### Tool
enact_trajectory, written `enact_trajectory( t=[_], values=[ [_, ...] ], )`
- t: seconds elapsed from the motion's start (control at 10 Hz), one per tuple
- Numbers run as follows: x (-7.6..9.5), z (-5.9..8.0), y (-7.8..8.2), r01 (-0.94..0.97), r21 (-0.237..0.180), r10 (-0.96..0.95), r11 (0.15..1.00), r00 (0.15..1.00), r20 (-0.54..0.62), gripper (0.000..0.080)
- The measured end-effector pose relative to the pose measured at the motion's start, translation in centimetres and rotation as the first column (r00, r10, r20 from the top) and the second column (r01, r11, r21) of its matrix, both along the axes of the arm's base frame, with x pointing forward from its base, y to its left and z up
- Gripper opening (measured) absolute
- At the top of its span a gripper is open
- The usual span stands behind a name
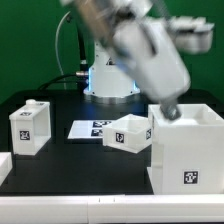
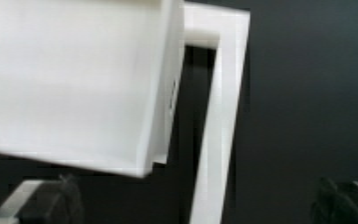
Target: Assemble drawer
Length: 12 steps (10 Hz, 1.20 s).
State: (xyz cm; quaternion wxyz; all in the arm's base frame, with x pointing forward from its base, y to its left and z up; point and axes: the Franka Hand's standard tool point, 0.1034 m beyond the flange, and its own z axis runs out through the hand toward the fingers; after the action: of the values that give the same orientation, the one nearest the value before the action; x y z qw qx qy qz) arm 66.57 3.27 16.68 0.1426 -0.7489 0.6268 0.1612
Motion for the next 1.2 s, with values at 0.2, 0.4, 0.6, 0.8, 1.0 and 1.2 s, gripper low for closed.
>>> enact_trajectory(
  t=[0.2, 0.4, 0.6, 0.8, 1.0, 1.2],
  values=[
    [1.0, -0.4, 1.4, -0.005, -0.083, 0.011, 0.997, 0.998, 0.068, 0.0649],
    [1.5, -0.2, 2.7, -0.041, -0.141, 0.055, 0.989, 0.993, 0.103, 0.0649],
    [1.4, 0.4, 1.9, -0.292, -0.157, 0.318, 0.943, 0.932, 0.173, 0.0649],
    [-0.1, 0.0, 3.6, -0.437, -0.212, 0.479, 0.874, 0.847, 0.23, 0.0649],
    [-1.8, -0.4, 3.9, -0.374, -0.22, 0.42, 0.901, 0.88, 0.223, 0.0649],
    [-1.7, -0.5, 3.9, -0.374, -0.221, 0.42, 0.901, 0.88, 0.223, 0.0649]
  ],
)
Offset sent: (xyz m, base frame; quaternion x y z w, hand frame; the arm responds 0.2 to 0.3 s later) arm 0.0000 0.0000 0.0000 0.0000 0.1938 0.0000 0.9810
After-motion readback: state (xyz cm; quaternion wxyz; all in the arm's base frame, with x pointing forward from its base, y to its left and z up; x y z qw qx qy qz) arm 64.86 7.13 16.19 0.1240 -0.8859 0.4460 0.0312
